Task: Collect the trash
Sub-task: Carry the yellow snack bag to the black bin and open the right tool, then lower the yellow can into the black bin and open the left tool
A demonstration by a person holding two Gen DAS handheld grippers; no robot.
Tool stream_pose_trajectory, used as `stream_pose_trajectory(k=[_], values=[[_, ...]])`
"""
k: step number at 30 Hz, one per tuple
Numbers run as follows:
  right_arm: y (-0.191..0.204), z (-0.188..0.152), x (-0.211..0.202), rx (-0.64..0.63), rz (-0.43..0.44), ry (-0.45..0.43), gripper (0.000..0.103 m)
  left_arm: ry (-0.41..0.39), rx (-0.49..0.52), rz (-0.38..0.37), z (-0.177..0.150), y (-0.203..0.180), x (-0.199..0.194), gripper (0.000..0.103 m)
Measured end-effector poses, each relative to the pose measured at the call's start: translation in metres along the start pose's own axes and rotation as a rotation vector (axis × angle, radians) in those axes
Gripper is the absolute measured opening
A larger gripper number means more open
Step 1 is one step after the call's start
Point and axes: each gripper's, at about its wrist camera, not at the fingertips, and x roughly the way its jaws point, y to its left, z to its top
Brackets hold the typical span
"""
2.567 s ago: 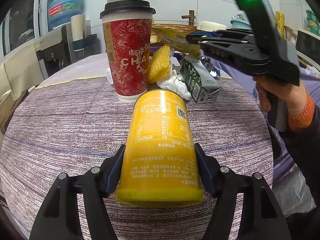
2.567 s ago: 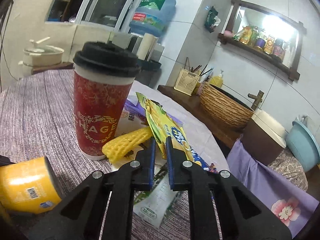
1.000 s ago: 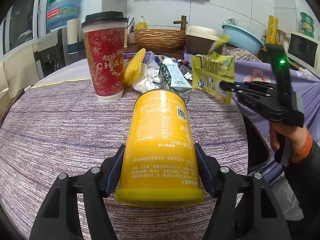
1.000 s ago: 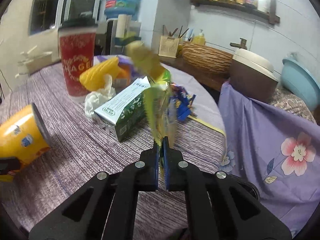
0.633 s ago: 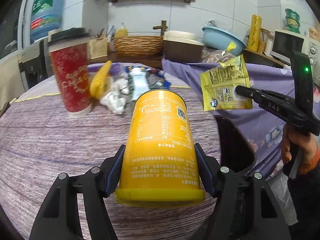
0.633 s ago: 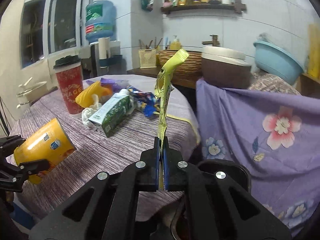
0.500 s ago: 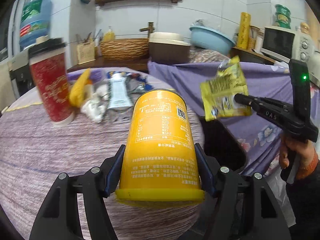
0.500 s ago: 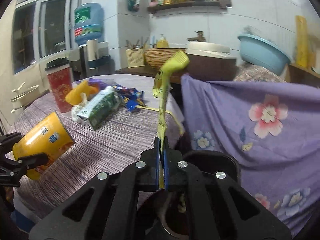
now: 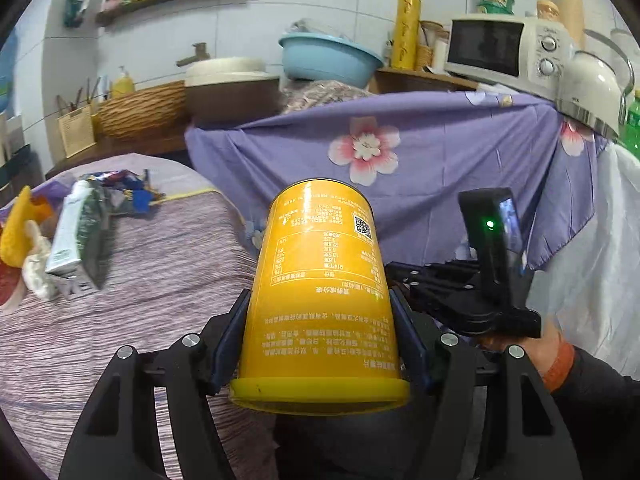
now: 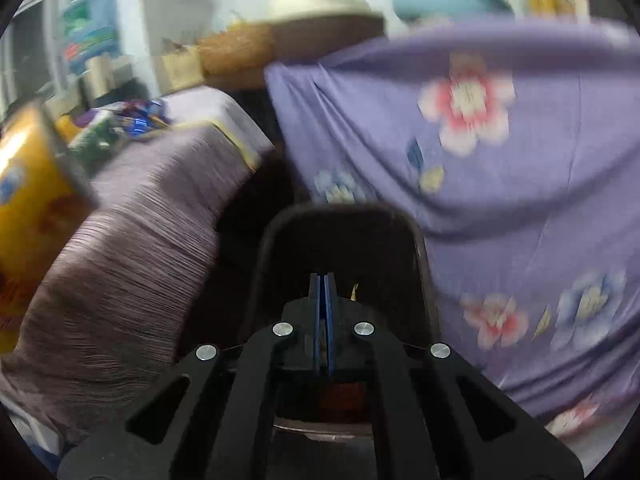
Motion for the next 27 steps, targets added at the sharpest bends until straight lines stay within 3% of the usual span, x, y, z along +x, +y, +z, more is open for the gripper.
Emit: stream_pose_trajectory(k=[4,7,9,10,11,15,19,23,26,27], values=[[-0.021,-0.013,0.011,0.081,-0.01,0.026,0.004,0.043,0.024,-0.017,-0.006,-0.012,0.018,0.066],[-0.031,-0.019,0.011,0.095,-0.05,0.042,0.014,0.088,0.038,-0.034,-0.012,-0.021,0.039,0.066],[-0.039,-0.022,0.006,0.107,-0.073,0.028,0.038,0.111,0.043,-0.041,-0.015,-0.024,0.053,0.066],[-0.042,-0.024,0.001,0.109,-0.1,0.014,0.061,0.12,0.046,-0.043,-0.015,-0.027,0.06,0.066],[-0.044,-0.025,-0.005,0.11,-0.124,-0.005,0.07,0.132,0.05,-0.046,-0.015,-0.029,0.07,0.066],[-0.054,-0.03,-0.018,0.113,-0.164,-0.024,0.071,0.172,0.063,-0.051,-0.017,-0.035,0.101,0.066],[-0.068,-0.034,-0.028,0.144,-0.202,-0.039,0.083,0.218,0.078,-0.057,-0.021,-0.04,0.132,0.066],[-0.081,-0.037,-0.037,0.173,-0.241,-0.058,0.083,0.245,0.092,-0.054,-0.025,-0.045,0.153,0.067],[-0.09,-0.04,-0.042,0.198,-0.286,-0.072,0.083,0.228,0.101,-0.04,-0.025,-0.047,0.159,0.083],[-0.093,-0.04,-0.042,0.207,-0.286,-0.072,0.083,0.218,0.095,-0.036,-0.025,-0.047,0.158,0.084]])
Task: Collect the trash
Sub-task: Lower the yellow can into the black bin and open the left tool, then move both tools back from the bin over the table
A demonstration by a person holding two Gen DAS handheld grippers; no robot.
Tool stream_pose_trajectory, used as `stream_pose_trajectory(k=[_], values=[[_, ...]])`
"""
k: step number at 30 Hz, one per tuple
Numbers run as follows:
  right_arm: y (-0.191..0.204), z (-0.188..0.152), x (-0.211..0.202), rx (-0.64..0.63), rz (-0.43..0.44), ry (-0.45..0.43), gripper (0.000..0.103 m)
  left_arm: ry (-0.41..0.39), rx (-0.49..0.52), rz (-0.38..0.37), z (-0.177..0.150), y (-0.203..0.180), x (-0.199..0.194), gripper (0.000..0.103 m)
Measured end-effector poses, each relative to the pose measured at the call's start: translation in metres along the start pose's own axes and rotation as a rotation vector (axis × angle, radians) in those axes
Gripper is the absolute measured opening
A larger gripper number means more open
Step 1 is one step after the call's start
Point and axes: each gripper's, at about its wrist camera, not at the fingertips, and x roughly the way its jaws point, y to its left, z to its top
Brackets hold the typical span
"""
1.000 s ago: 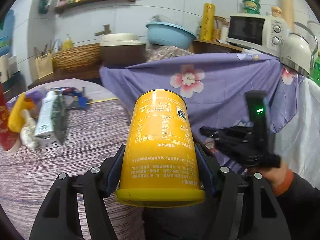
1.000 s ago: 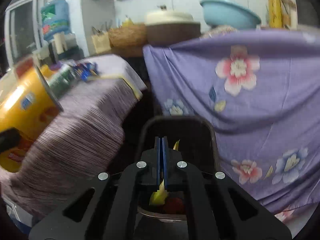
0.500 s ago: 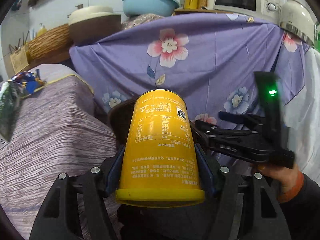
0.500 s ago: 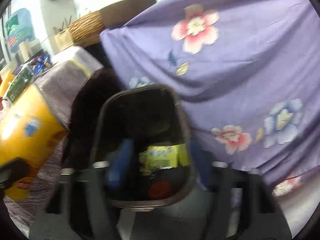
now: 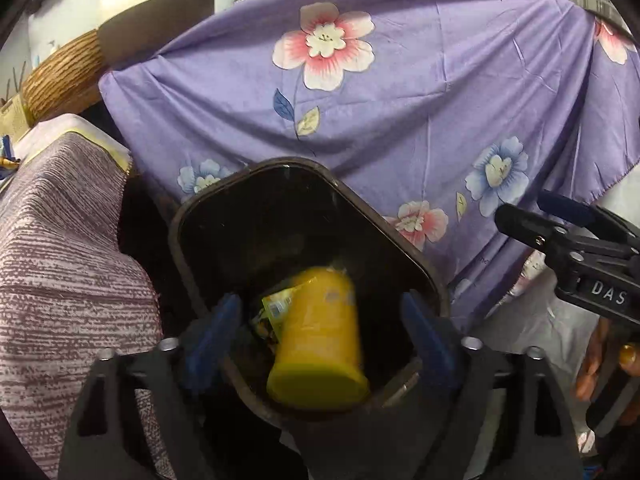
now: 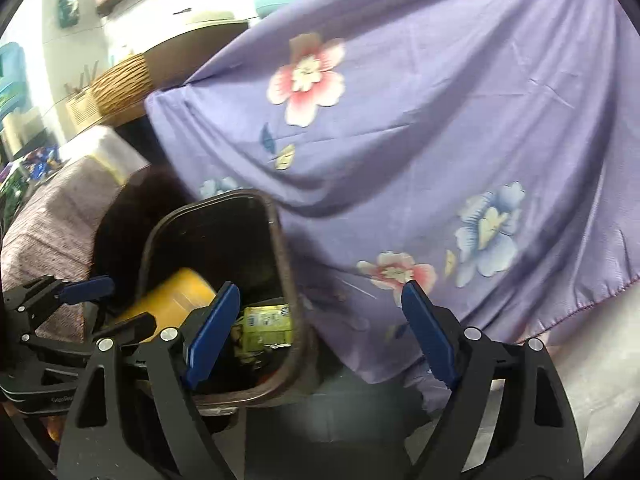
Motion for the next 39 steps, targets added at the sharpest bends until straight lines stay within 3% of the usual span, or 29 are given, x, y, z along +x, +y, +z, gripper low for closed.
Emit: stream_pose_trajectory(k=[6,17,29,39], values=[[-0.004,-0.003,0.005,0.03,0.115,0.054,0.083,-0.039,-0.028,-0.024,0.001,-0.002,-0.022,0.085],[0.033,0.005,0.002,-0.029,0.136,0.055,0.083,-0.223,-0.108,0.046,-0.003,0.016,-0.122,0.097],[0.125,0.024,-0.025,-0.158,0.303,0.043,0.083,-0.338,-0.215,0.297,-0.037,0.077,-0.215,0.098],[0.234,0.039,-0.056,-0.338,0.49,0.011,0.083,-0.308,-0.335,0.488,-0.083,0.143,-0.262,0.098]])
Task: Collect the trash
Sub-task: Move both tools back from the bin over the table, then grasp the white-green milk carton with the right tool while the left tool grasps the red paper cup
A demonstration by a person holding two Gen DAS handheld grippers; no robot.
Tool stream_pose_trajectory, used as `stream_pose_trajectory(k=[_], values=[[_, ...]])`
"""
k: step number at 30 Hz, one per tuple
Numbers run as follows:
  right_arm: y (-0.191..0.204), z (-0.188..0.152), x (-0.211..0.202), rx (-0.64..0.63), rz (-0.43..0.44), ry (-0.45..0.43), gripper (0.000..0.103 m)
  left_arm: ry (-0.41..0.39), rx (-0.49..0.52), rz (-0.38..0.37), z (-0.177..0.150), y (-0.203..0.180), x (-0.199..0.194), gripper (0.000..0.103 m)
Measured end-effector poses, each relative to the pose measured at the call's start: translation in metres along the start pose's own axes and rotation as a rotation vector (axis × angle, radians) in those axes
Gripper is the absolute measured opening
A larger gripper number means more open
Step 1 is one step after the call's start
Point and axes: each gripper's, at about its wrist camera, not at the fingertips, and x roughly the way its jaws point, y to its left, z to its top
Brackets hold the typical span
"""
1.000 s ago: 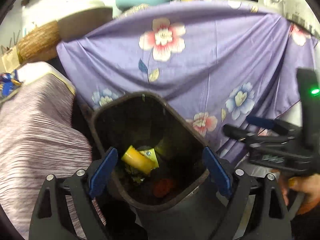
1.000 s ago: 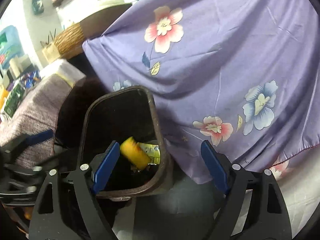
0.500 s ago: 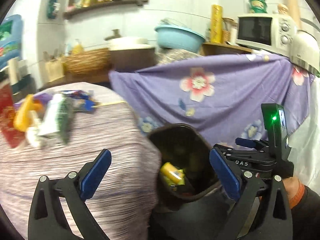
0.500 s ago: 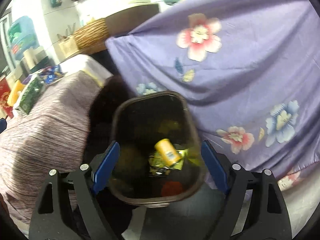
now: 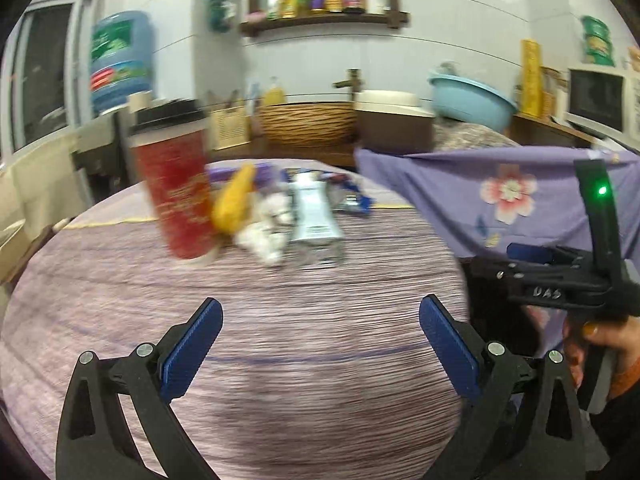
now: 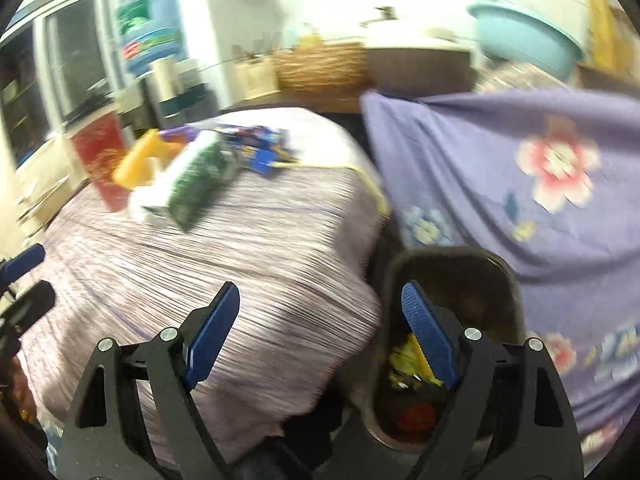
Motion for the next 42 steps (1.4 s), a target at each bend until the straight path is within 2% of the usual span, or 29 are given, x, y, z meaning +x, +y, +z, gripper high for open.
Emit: stream_pose_trajectory(k=[6,10,15,19,24,28,30,32,34,38,42], values=[[0.054,0.029,0.019,-0.089,0.06,0.008,0.083,0.005,-0.019,0.095,-0.004,0.039,-0.01,0.098],[0.081,0.054,0.04,-0.068,0.122,0.047,0.083,0.002,-0.025,0.139,-0.009,0.06,-0.018,0.098],[0.11,0.08,0.07,-0.057,0.144,0.097,0.083,-0.004,-0.018,0.165,-0.011,0.074,-0.026,0.098],[0.123,0.101,0.105,-0.028,0.128,0.172,0.081,-0.012,-0.014,0.175,-0.01,0.084,-0.028,0.098],[0.129,0.116,0.149,0.049,0.111,0.297,0.071,-0.014,0.003,0.181,-0.009,0.094,-0.028,0.098],[0.131,0.116,0.17,0.051,0.043,0.354,0.06,-0.014,0.027,0.169,-0.005,0.096,-0.024,0.098],[0.13,0.115,0.173,0.06,0.042,0.358,0.059,-0.011,0.053,0.166,-0.003,0.095,-0.02,0.098],[0.127,0.114,0.169,0.072,0.056,0.346,0.053,-0.006,0.069,0.157,0.0,0.095,-0.015,0.098],[0.125,0.114,0.163,0.079,0.072,0.333,0.052,0.006,0.075,0.142,0.005,0.096,-0.007,0.098],[0.123,0.111,0.147,0.057,0.097,0.303,0.052,0.023,0.041,0.097,0.025,0.1,0.011,0.098],[0.119,0.106,0.129,0.058,0.127,0.269,0.052,0.0,0.018,0.097,0.052,0.105,0.026,0.098]])
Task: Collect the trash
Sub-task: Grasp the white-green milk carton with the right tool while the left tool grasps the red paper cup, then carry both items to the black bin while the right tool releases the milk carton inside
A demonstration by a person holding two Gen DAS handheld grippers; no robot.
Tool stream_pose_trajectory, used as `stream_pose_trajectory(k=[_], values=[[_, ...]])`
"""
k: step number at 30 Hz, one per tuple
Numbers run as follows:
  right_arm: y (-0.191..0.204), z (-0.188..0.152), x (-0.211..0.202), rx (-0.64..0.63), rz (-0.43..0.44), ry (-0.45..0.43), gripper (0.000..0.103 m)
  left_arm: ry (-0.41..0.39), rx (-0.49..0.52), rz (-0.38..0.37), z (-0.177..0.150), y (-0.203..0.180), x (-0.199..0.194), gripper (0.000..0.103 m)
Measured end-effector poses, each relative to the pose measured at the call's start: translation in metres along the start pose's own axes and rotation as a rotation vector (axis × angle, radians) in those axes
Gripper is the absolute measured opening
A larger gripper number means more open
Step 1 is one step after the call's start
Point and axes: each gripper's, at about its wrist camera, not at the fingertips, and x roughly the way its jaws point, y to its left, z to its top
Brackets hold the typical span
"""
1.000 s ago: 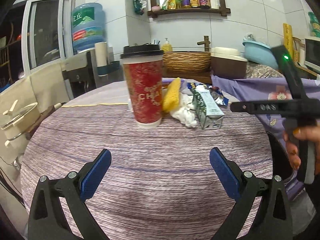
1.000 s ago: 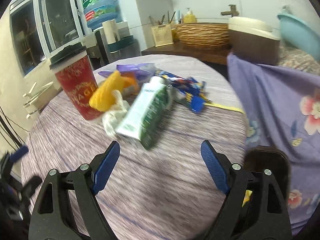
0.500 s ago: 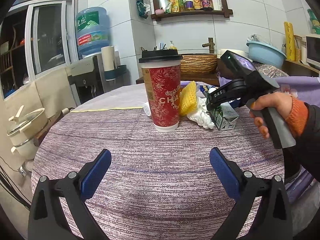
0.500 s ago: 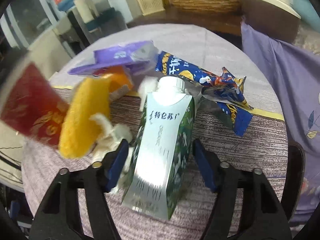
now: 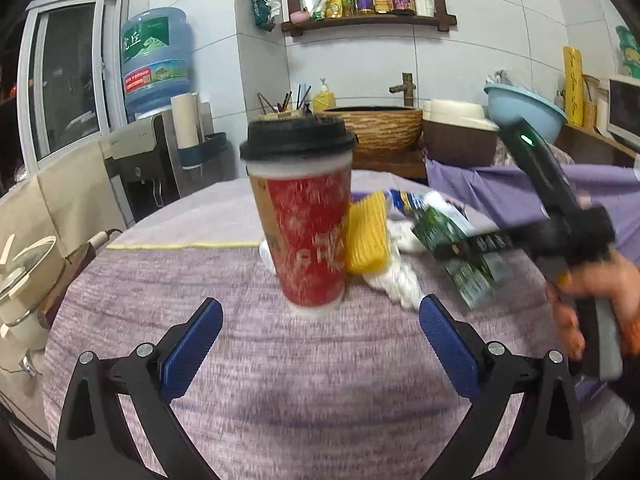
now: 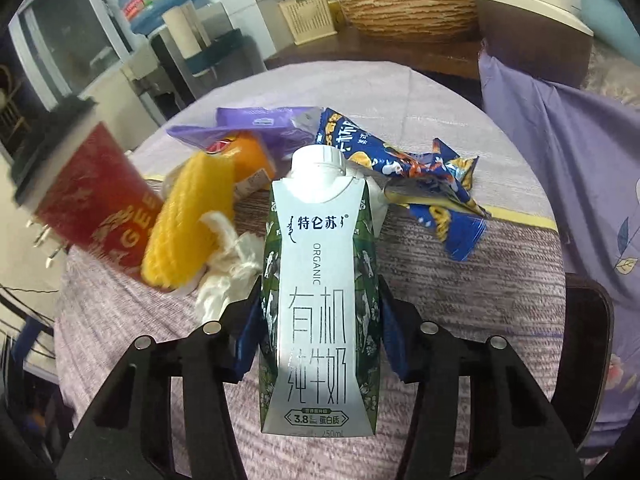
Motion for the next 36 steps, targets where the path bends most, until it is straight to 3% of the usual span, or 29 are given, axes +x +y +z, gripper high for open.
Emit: stream_pose_trajectory(k=[8,14,19,22,24,30,36], values=[[0.001,-0.022,-0.032,-0.044,0.023,-0.086,0.052,-0.088,-0.095,0.008,0.037,0.006,0.04,0.098],[0.002,-0.033,-0.046,-0.068,0.024,-0.116,0.052,-0.099,-0.1,0.071,0.052,0.003,0.067,0.098],[0.003,-0.045,-0.055,-0.104,0.004,-0.145,0.052,-0.099,-0.153,0.062,0.059,0.01,0.08,0.097],[0.0,-0.05,-0.056,-0.093,0.018,-0.139,0.052,-0.105,-0.161,0.083,0.06,0.013,0.084,0.09],[-0.001,-0.054,-0.057,-0.097,0.012,-0.142,0.052,-0.112,-0.154,0.089,0.061,0.013,0.084,0.08],[-0.006,-0.061,-0.062,-0.087,0.019,-0.158,0.052,-0.13,-0.155,0.099,0.057,0.011,0.074,0.08],[-0.011,-0.067,-0.071,-0.087,0.043,-0.194,0.052,-0.206,-0.149,0.09,0.05,0.012,0.028,0.08]])
